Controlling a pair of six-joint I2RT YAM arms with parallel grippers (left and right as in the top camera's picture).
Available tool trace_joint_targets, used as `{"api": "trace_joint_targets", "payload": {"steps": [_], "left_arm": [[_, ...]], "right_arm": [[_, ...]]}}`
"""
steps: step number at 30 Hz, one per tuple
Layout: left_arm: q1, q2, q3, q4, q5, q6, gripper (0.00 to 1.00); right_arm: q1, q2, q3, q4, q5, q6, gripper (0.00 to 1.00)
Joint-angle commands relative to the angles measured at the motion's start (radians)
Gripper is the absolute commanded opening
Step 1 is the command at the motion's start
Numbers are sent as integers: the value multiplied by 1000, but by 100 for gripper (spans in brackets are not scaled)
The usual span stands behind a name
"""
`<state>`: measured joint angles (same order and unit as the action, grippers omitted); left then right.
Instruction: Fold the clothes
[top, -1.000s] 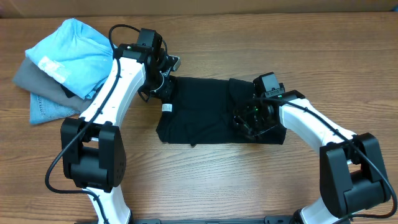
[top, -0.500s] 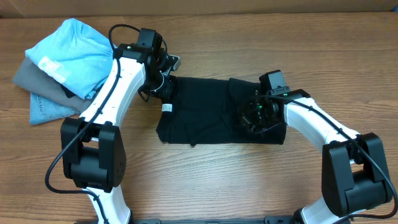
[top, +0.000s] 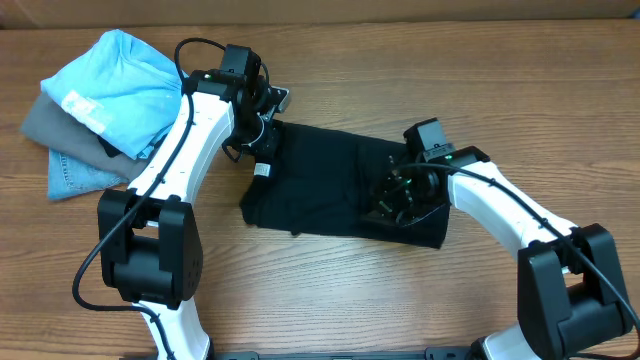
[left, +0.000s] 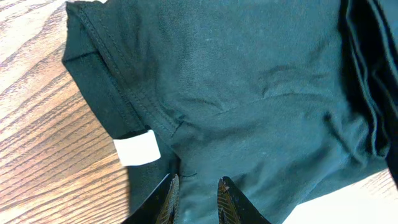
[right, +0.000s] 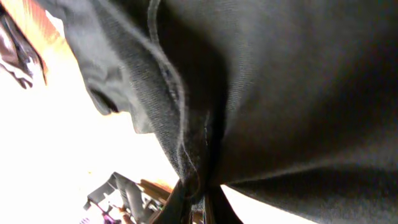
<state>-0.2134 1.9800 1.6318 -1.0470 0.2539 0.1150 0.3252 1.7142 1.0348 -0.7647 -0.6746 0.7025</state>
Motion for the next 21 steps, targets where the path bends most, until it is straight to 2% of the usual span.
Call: {"api": "trace_joint_targets", "payload": {"steps": [1,4,8,11,13,16,21], "left_arm": [[5,-17,21,3,2,4,25],[5,-17,21,3,2,4,26],[5,-17,21,7,2,4,26],[5,-17,21,8,3,3,27],[3,-17,21,8,3,0,27],[3,-17,21,7,5,-8,28],[2,-17,21,4,10,-7,30]], "right_arm": [[11,-27,1,0,-46,-93,4],[11,-27,5,3,-109,-183,4],[23,-27,4,7,-91,-183,5],[49,-27,4,19,-51,-179,17],[69,-27,5,26,-53,-181,20],[79,-32,6,57,-109,-290,23],[1,-111,36,126,-131,-368,27]]}}
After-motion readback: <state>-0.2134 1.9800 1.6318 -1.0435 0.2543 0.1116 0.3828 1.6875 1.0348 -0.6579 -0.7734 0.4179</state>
